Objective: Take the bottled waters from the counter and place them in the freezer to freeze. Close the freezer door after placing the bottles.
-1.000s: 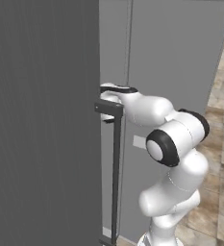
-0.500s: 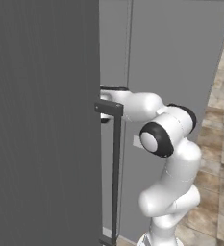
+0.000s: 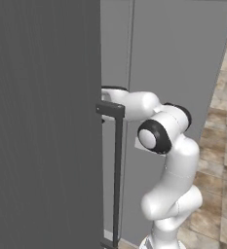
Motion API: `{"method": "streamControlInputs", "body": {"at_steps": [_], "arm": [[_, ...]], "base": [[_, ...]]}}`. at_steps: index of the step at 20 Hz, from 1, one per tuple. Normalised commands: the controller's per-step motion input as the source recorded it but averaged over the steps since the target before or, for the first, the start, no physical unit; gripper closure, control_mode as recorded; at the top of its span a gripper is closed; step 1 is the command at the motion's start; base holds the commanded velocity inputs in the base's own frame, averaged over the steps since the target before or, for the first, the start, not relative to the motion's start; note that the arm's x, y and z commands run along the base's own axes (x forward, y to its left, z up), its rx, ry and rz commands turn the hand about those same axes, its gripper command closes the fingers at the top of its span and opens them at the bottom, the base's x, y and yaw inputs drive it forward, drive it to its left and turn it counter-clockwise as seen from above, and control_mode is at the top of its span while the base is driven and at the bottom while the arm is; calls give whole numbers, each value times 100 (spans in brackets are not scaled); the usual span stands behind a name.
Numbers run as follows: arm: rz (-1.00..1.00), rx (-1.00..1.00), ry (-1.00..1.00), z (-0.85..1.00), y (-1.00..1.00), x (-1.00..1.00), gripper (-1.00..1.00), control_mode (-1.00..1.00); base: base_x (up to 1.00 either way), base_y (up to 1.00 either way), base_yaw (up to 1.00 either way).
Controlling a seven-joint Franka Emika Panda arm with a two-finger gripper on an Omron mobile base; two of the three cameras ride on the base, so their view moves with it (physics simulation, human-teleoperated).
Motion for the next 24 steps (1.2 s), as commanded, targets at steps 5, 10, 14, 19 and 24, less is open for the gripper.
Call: {"method": "streamControlInputs", "body": {"at_steps": [5,10,14,19,24], "arm": [[-1,0,-3,-19,0,4,100,-100],[0,0,0,0,0,0,-100,-100],[0,0,0,0,-3,0,-100,-100],[0,0,0,0,-18,0,-100,-100],[0,0,0,0,-11,0,-100,-100]], "base": [[0,0,0],[0,0,0],[0,0,0],[0,0,0],[0,0,0]]}}
